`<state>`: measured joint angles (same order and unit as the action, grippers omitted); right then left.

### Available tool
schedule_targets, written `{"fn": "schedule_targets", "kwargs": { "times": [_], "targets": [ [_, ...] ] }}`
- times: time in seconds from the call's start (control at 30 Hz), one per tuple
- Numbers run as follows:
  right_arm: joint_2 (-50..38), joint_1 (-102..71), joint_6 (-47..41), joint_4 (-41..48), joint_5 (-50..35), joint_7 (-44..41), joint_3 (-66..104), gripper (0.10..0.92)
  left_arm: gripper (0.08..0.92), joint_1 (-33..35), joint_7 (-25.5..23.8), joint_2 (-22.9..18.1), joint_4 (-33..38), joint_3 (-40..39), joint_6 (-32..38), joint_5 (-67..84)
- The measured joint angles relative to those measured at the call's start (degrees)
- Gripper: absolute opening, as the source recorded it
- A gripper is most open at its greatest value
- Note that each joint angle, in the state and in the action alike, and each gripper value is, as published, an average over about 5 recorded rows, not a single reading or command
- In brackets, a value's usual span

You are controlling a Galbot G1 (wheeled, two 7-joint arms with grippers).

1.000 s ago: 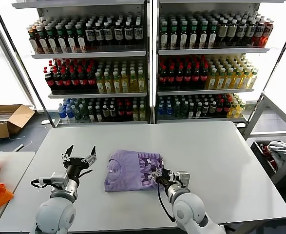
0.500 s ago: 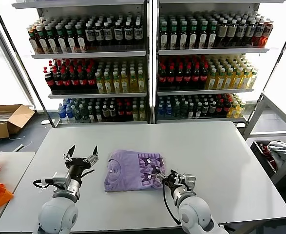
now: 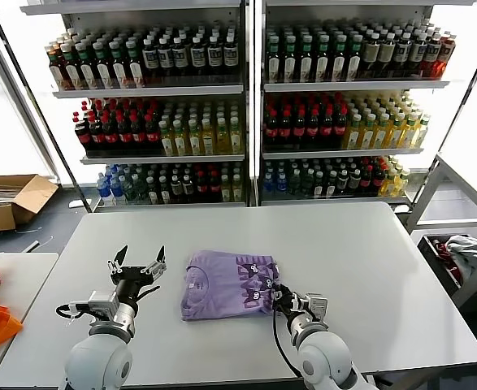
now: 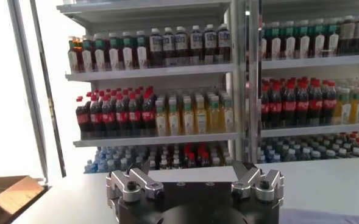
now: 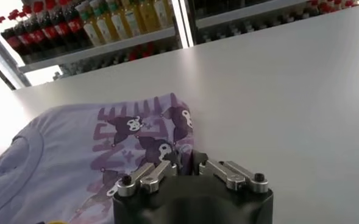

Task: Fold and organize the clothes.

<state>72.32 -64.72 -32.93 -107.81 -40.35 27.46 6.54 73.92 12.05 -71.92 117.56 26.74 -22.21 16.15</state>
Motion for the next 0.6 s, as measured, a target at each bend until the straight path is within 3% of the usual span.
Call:
{"fn": "schedule_targets", "kwargs": {
  "times": [0.2, 0.5, 0.6],
  "targets": [
    [-1.1, -0.3, 0.0, -0.5, 0.3, 0.3, 0.9, 0.108, 0.823, 0.1, 0.0, 0.1, -0.2, -0.1, 0.0, 0.0],
    [-3.5, 0.0, -0.1, 0.3, 1.3, -0.8, 3.5, 0.108, 0.822, 0.0, -0.1, -0.4, -0.4, -0.4, 0.1, 0.0],
    [-4.3, 0.1, -0.1, 1.0, 2.5, -1.7, 4.5, 0.144, 0.823, 0.0, -0.1, -0.4, -0.4, -0.3, 0.1, 0.0]
  ]
}}
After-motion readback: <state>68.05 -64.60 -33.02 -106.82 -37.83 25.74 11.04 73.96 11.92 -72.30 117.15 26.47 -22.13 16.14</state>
